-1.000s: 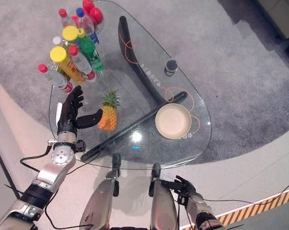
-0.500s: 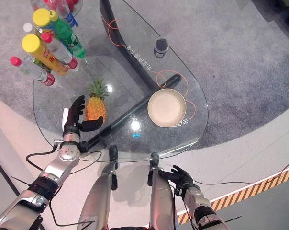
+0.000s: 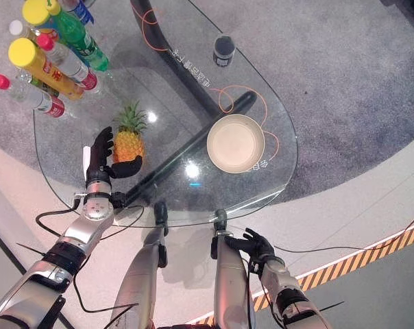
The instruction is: Pick up the fruit to the plate
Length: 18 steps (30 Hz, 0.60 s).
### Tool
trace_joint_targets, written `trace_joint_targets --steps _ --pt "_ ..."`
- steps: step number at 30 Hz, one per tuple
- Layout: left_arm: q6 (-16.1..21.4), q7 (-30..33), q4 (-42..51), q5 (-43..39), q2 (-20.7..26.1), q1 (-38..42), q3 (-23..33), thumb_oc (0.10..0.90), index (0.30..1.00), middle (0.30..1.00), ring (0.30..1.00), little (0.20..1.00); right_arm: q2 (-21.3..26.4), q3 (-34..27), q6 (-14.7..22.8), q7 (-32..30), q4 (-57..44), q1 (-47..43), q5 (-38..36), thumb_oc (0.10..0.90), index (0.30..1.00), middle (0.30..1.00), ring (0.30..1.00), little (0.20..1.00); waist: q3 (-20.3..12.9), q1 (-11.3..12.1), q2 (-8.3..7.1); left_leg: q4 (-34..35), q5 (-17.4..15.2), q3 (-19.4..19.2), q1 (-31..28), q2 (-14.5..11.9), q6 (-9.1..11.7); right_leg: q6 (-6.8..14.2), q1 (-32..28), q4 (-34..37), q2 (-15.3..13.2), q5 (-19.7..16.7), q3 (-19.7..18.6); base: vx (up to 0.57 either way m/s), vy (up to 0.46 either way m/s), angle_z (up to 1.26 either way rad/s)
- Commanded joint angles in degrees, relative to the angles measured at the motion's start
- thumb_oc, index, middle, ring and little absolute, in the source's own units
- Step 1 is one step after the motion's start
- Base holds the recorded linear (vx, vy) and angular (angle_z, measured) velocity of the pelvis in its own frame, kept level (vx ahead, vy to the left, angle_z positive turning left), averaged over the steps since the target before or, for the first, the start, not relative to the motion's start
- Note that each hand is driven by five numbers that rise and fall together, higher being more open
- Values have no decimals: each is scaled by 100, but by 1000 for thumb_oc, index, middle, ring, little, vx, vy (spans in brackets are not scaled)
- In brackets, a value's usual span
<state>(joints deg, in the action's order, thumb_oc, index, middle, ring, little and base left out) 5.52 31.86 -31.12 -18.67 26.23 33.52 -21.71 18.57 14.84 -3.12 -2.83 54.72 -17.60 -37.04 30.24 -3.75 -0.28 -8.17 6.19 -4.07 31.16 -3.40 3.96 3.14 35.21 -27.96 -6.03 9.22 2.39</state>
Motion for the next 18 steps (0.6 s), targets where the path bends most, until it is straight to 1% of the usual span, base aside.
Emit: trace_joint_targets --steps 1,6,10,16,17,18 --pt "305 246 66 -52 84 456 264 800 900 900 900 900 224 493 -367 -254 200 617 38 800 900 900 900 900 -45 -113 -203 -1099 -573 -208 179 218 -197 9 -250 1456 -2 -1425 74 0 0 0" --pt "279 506 -179 19 -18 476 285 800 900 900 900 900 199 527 -387 -284 197 569 29 800 900 900 900 900 -45 -111 -215 -1102 -564 -178 243 244 -193 12 -183 1441 0 -1428 86 0 0 0" --pt "220 631 -317 3 -1 537 286 800 900 900 900 900 198 561 -388 -299 195 551 3 800 900 900 900 900 -45 -109 -231 -1099 -554 -173 270 247 -186 14 -171 1450 -2 -1428 96 0 0 0" --pt "64 693 -441 -11 -79 541 236 800 900 900 900 900 163 602 -436 -342 151 533 -4 800 900 900 900 900 -45 -98 -253 -1112 -561 -147 311 269 -194 16 -138 1443 -2 -1428 120 0 0 0" --pt "-60 717 -473 15 -123 535 211 800 900 900 900 900 150 612 -460 -359 139 520 0 800 900 900 900 900 -45 -89 -258 -1093 -558 -134 292 277 -194 18 -163 1458 0 -1428 125 0 0 0" --pt "-88 721 -482 22 -133 532 206 800 900 900 900 900 146 612 -462 -363 140 518 0 800 900 900 900 900 -45 -87 -258 -1091 -559 -131 289 279 -194 19 -167 1460 0 -1427 127 0 0 0"
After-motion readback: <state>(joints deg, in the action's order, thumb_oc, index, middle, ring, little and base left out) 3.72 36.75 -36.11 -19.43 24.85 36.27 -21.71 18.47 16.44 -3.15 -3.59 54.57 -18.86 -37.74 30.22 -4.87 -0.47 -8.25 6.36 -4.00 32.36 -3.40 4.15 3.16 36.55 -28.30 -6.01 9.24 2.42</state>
